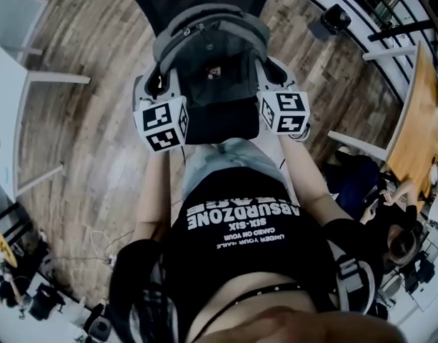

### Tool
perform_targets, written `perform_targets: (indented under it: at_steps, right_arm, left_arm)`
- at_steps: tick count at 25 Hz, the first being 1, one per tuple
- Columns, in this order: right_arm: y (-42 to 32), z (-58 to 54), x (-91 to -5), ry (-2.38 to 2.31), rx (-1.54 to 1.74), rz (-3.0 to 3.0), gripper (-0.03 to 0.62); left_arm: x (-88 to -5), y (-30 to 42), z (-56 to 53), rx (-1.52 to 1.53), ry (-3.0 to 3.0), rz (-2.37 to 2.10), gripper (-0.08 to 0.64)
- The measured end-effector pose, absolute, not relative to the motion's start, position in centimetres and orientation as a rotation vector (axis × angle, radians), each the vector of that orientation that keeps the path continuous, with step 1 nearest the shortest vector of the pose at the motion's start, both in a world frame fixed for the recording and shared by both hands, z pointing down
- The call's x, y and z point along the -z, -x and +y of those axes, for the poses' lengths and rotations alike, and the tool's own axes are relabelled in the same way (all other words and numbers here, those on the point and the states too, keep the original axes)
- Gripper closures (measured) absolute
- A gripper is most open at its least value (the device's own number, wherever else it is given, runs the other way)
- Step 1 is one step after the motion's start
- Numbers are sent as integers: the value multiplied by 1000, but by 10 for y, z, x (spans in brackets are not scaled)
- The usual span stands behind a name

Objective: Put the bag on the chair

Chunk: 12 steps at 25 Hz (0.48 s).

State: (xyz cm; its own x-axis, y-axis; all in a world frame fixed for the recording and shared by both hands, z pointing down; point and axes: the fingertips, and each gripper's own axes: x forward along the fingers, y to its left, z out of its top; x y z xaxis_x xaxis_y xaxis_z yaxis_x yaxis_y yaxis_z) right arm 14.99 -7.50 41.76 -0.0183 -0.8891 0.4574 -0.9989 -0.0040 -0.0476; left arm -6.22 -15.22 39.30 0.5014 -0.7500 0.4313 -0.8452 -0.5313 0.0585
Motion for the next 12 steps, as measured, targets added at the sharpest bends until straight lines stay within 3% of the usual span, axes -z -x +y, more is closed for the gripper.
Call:
perform_targets:
  at_steps: [12]
  right_arm:
    - [-165,-112,-437,-1909,-524,-1986,532]
  left_arm:
    - [-412,49,-185,-544,-2447,-1397,456]
